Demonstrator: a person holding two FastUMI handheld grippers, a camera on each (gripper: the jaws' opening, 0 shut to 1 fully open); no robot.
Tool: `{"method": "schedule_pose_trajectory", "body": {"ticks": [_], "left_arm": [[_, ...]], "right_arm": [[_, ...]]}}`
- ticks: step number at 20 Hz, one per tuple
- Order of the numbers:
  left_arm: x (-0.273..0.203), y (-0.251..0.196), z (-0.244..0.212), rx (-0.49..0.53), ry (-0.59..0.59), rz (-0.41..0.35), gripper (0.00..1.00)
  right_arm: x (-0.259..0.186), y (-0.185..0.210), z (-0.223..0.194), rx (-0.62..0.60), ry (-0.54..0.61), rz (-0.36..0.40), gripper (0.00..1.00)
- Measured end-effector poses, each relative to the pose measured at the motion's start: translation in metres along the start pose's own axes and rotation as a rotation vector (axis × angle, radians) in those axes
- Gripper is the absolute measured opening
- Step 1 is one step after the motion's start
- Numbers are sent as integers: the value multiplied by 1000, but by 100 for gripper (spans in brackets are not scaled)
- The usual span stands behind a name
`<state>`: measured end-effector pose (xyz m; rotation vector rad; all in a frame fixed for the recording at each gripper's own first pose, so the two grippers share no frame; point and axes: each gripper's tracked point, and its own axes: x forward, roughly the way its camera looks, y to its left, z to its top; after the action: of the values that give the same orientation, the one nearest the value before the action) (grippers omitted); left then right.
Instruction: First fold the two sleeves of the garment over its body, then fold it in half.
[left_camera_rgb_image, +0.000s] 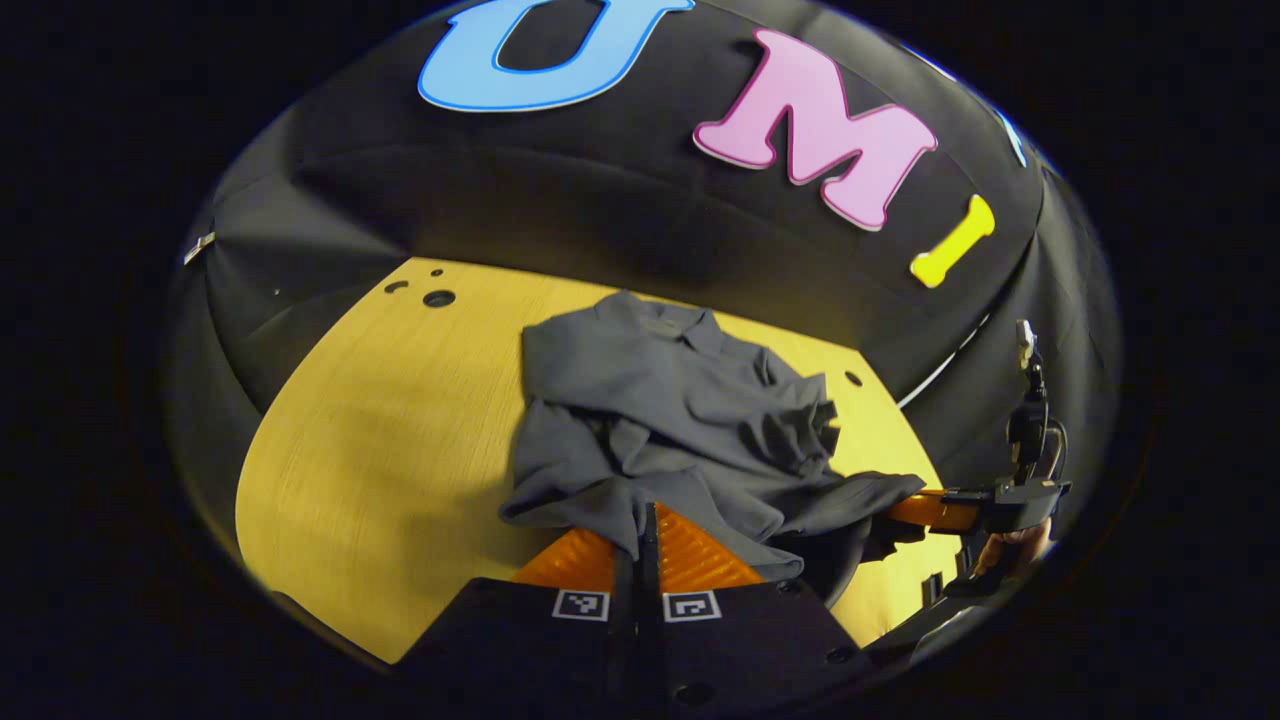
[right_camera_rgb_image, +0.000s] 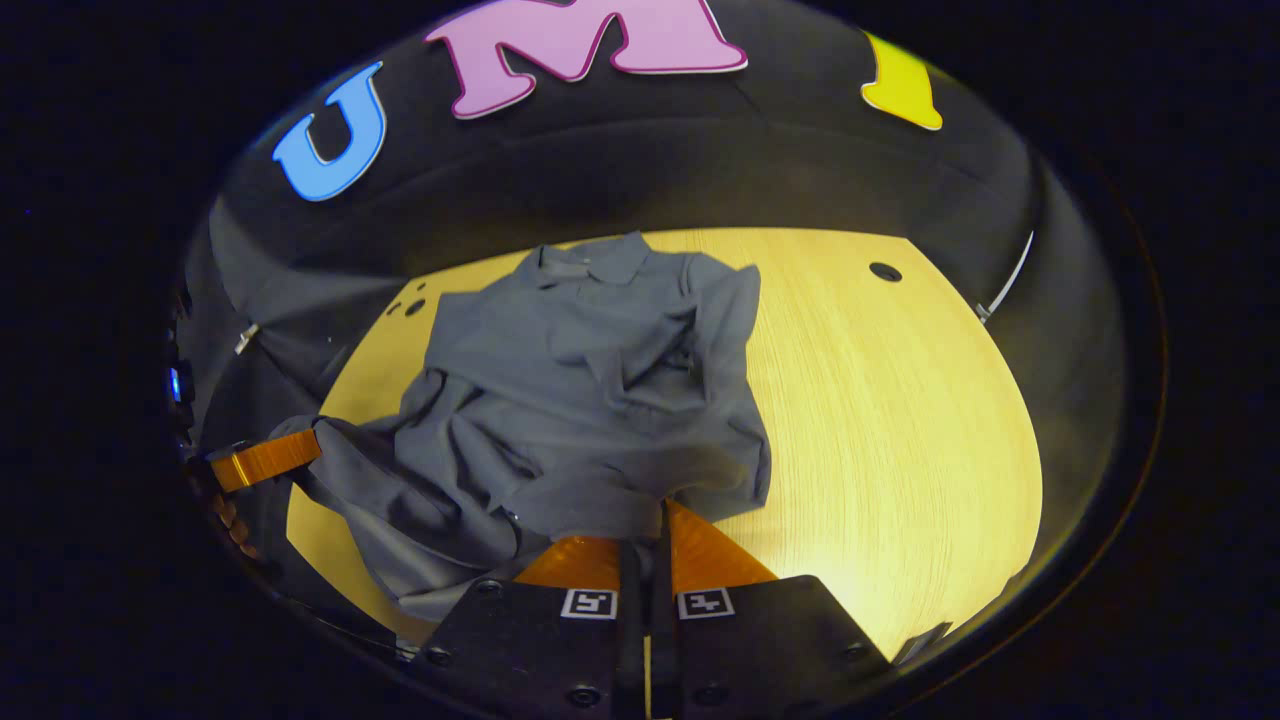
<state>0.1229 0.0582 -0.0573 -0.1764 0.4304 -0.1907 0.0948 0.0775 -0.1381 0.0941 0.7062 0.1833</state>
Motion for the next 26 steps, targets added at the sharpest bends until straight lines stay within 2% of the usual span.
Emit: {"method": "schedule_pose_trajectory", "body": {"ticks": [4,12,15,19,23,24,25,26], "left_arm": [[18,-4,55,54,-79,-19,5],[82,-1,139,74,-146,-64,5],[121,20,161,75,-176,-37,5],[186,68,177,120,-225,48,5],[236,86,175,87,-236,56,5],[242,92,177,106,-247,84,7],[250,97,178,120,-255,108,11],[254,97,179,124,-260,117,23]], "right_arm": [[18,2,48,-8,-65,-2,7],[63,6,137,17,-175,-13,7],[92,-2,162,39,-209,-39,7],[136,-24,184,20,-282,-95,7],[185,-33,189,71,-308,-112,8],[192,-34,192,84,-319,-119,8],[198,-34,195,95,-330,-116,15],[203,-34,196,101,-337,-118,15]]}}
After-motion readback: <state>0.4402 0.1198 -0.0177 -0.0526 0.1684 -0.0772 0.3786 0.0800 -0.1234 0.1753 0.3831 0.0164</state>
